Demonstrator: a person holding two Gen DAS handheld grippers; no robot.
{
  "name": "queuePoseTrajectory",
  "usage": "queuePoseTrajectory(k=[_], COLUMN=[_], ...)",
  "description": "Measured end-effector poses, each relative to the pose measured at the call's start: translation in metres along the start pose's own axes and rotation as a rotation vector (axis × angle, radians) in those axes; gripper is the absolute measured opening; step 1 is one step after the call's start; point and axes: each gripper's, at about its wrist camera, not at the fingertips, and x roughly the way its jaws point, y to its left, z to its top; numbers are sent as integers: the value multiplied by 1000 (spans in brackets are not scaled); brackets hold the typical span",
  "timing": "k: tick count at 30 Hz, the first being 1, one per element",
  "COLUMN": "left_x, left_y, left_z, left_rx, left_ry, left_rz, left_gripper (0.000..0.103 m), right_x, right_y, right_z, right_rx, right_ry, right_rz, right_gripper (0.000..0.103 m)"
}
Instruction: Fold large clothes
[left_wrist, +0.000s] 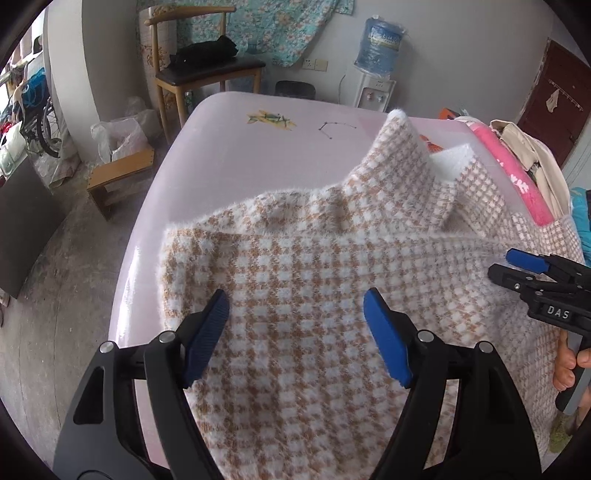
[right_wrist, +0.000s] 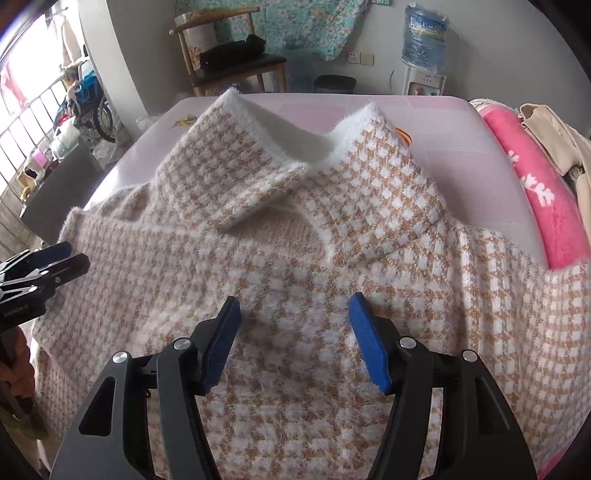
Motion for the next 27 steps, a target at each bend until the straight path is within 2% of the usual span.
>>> queuePoseTrajectory(k=[2, 4, 6, 8, 11, 13, 15, 17, 18, 19, 21, 25, 27], left_x=[-15, -21, -15, 2, -1, -13, -22, -18, -11, -4, -5, -14, -11], left_y=[-12, -25, -34, -37, -49, -53, -54, -55, -55, -55, -54, -59, -62], left_z=[-6, -17, -30, -44, -54, -55, -57, -61, -63, -66, -65, -58, -58], left_rx=[43, 89, 104, 99, 160, 151, 139, 135, 129, 120, 106, 100, 101], left_ry=[-16, 5, 61, 134, 112, 99, 79, 88, 110, 130, 113, 80, 85], left_rz=[-13, -22, -33, -20, 51, 23, 5, 17, 28, 32, 39, 23, 25], left_gripper=[75, 78, 79, 79, 79, 79, 82, 84, 84, 84, 85, 85, 85], right_x=[-11, -14, -3, 2, -13, -28, -30, -13, -14, -15, -22, -40, -34], right_y=[10, 21, 27, 31, 35, 37, 36, 29, 26, 28, 27, 16, 2], right_z=[-6, -16, -28, -35, -35, -42, -50, -59, -61, -60, -56, -59, -63], right_rx=[-20, -59, -90, -118, -100, -104, -110, -106, -107, -110, -90, -50, 1], right_ry=[-13, -14, 25, 10, 22, -15, -13, 33, 6, 17, 19, -37, -13], right_rz=[43, 40, 24, 5, -3, 5, -18, -25, -18, -24, -29, -63, -68], right_gripper=[65, 74, 76, 77, 77, 77, 78, 78, 80, 80, 80, 80, 80])
